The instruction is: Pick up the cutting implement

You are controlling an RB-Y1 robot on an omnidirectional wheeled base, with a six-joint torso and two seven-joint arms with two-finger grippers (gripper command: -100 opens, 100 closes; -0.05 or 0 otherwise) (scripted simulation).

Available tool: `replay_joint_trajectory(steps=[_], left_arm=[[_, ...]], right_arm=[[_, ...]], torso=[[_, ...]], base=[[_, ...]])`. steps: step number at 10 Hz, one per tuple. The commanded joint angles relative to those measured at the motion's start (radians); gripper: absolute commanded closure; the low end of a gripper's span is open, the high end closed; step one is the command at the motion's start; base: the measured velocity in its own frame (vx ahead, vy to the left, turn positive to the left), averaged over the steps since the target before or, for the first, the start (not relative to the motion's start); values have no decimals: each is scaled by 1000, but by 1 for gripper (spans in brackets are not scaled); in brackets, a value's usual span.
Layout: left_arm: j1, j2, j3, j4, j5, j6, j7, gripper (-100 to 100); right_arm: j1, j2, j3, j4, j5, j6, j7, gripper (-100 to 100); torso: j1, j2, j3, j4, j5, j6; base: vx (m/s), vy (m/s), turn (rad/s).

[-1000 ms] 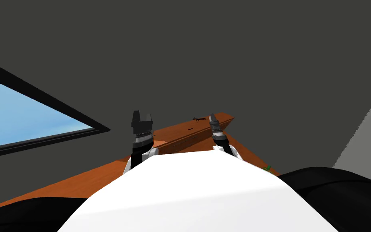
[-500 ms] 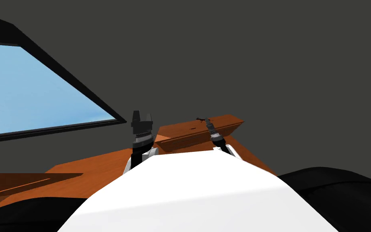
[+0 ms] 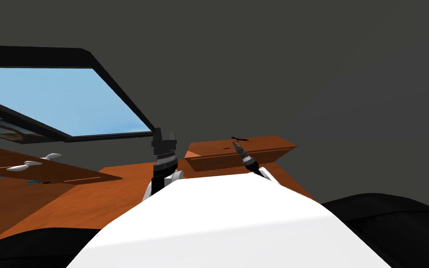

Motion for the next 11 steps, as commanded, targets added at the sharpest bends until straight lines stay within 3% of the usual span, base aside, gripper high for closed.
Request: replay_joint_trajectory(steps=[1, 3, 4, 5, 6, 7, 8, 11], left_arm=[[0, 0, 0, 0, 0, 0, 0, 0], [0, 0, 0, 0, 0, 0, 0, 0], [0, 0, 0, 0, 0, 0, 0, 0], [0, 0, 0, 0, 0, 0, 0, 0], [0, 0, 0, 0, 0, 0, 0, 0], [0, 0, 0, 0, 0, 0, 0, 0], [0, 0, 0, 0, 0, 0, 0, 0], [0, 0, 0, 0, 0, 0, 0, 0]], right_arm=[[-19, -48, 20, 50, 35, 1, -17, -100], [-30, -89, 39, 118, 67, -2, -32, -100], [-30, -89, 39, 118, 67, -2, -32, -100], [-41, -130, 59, 151, 100, -4, -47, -100], [-41, -130, 59, 173, 100, -4, -47, -100], [-52, -170, 80, 203, 135, -7, -63, -100], [-52, -170, 80, 230, 135, -7, -63, -100], [-73, -246, 126, 330, 206, -14, -97, -100]], torso=[[0, 0, 0, 0, 0, 0], [-1, 0, 0, 0, 0, -1], [-1, -1, 0, 0, 0, 0], [0, -2, -1, 0, 0, 1], [0, -2, -1, 0, 0, -1], [0, -2, -1, -1, 0, 0], [0, -2, -1, -1, 0, -1], [-1, -2, -1, -1, 0, 0]], base=[[-37, -25, 306], [-48, -42, 307], [-16, -14, -5], [-25, -15, 311], [-22, -23, 203], [-26, -17, 378], [-21, -27, 130], [-24, -24, 250]])
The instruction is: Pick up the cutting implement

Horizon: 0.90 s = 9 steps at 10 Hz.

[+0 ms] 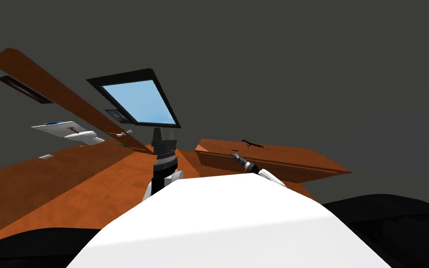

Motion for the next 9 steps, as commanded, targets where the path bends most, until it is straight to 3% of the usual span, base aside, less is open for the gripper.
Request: replay_joint_trajectory(steps=[1, 4, 9], left_arm=[[0, 0, 0, 0, 0, 0, 0, 0], [0, 0, 0, 0, 0, 0, 0, 0], [0, 0, 0, 0, 0, 0, 0, 0]], right_arm=[[-5, -20, 15, 32, 20, 7, -12, -100], [-25, -89, 64, 120, 94, -1, -48, -100], [-43, -150, 114, 273, 168, -10, -83, -100]], torso=[[0, 0, 0, 0, 0, 0], [0, -1, -1, 0, 0, 1], [0, -2, -1, 0, 0, 0]], base=[[-13, -28, 223], [-9, -24, 281], [1, -23, 246]])
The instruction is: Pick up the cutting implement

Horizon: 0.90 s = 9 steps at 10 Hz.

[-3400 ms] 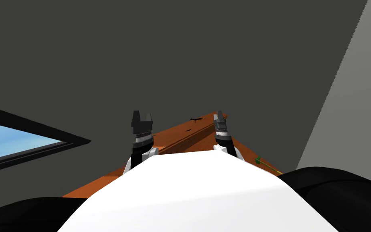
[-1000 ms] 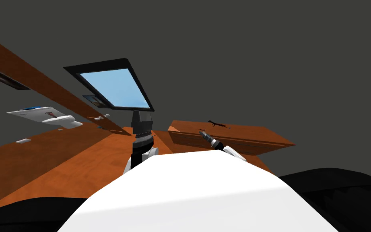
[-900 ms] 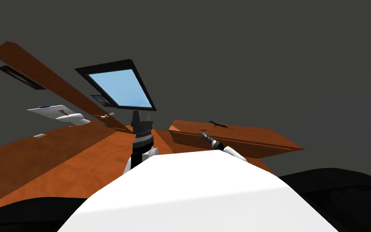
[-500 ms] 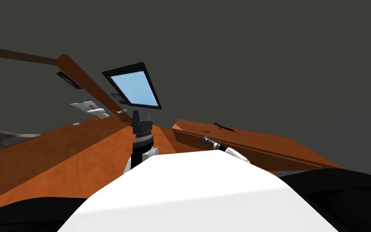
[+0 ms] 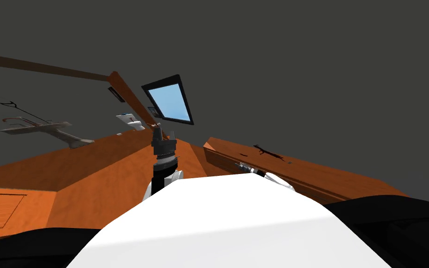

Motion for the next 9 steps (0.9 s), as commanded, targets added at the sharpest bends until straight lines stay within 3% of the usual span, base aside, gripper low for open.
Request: replay_joint_trajectory(steps=[1, 2, 3, 4, 5, 7, 9], left_arm=[[0, 0, 0, 0, 0, 0, 0, 0], [0, 0, 0, 0, 0, 0, 0, 0], [0, 0, 0, 0, 0, 0, 0, 0], [0, 0, 0, 0, 0, 0, 0, 0], [0, 0, 0, 0, 0, 0, 0, 0], [0, 0, 0, 0, 0, 0, 0, 0], [0, 0, 0, 0, 0, 0, 0, 0]], right_arm=[[-5, -27, 30, 50, 44, -2, -17, -100], [-5, -27, 30, 78, 44, -2, -17, -100], [-13, -54, 54, 135, 81, -6, -34, -100], [-13, -54, 54, 138, 81, -6, -34, -100], [-21, -79, 78, 164, 117, -9, -51, -100], [-21, -79, 78, 198, 117, -9, -51, -100], [-34, -127, 122, 280, 183, -15, -84, -100]], torso=[[0, 0, 0, 0, 0, 0], [0, 0, 0, 0, 0, -1], [0, 0, 0, 0, 0, 0], [0, -1, 0, 0, 0, -1], [0, -1, 0, 0, 0, 0], [-1, -1, -1, 0, 0, 0], [1, -1, -1, 0, 0, -1]], base=[[13, -26, 347], [10, -32, 159], [16, -28, 328], [15, -32, 193], [24, -31, 335], [17, -26, 72], [31, -33, 399]])
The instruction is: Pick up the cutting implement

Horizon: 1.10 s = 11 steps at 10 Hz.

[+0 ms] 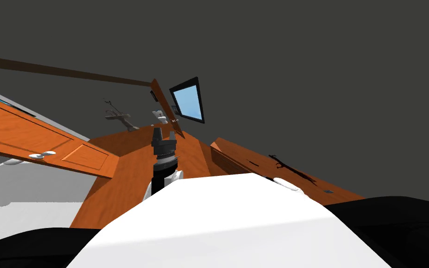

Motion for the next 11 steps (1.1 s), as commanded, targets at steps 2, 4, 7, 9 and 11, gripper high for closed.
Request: replay_joint_trajectory(steps=[2, 4, 7, 9, 11], left_arm=[[0, 0, 0, 0, 0, 0, 0, 0], [0, 0, 0, 0, 0, 0, 0, 0], [0, 0, 0, 0, 0, 0, 0, 0], [0, 0, 0, 0, 0, 0, 0, 0], [0, 0, 0, 0, 0, 0, 0, 0]], right_arm=[[7, -47, 33, 86, 54, 5, -35, -100], [2, -66, 53, 117, 86, 3, -50, -100], [-2, -83, 72, 180, 116, 0, -64, -100], [-6, -98, 91, 219, 145, -2, -77, -100], [-6, -98, 91, 244, 145, -2, -77, -100]], torso=[[-1, 0, 0, 0, 0, 1], [0, 0, 0, 0, 0, 1], [2, 1, 0, 0, 0, 2], [1, 0, 0, 0, 0, 1], [1, -1, 0, 0, 0, 1]], base=[[43, -58, 299], [35, -44, 247], [25, -33, 166], [36, -42, 255], [27, -36, 75]])
